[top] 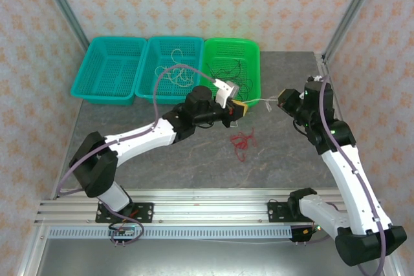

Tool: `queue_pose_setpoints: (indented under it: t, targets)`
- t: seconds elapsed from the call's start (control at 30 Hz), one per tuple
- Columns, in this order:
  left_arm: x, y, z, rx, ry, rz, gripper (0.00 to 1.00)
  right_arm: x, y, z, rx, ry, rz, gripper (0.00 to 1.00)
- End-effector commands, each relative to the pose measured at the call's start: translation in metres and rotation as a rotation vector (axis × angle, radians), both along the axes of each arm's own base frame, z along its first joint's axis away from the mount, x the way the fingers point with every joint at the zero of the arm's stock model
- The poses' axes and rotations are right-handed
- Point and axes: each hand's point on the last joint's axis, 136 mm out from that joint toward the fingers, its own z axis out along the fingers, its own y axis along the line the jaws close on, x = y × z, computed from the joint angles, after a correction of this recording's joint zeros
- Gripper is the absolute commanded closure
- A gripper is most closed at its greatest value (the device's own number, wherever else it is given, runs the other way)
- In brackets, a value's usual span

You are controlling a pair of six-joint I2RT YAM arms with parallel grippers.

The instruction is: Untangle the cables

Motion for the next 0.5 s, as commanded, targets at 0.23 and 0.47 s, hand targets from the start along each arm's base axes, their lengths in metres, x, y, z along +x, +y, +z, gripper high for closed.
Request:
queue_pose_setpoints:
  t: [0.23,0.47]
  targets:
    - [0.015,0.032,0.091,-0.080,-0.105,0.109,1.00,0.000,0.032,-0.017,0.113,-0.117,0.182,0.28]
    - [0.089,0.110,0.135,-0.019,-0.190,0.391,1.00,0.006,0.037,-0.029,0.204,-0.100,0.166,0.21]
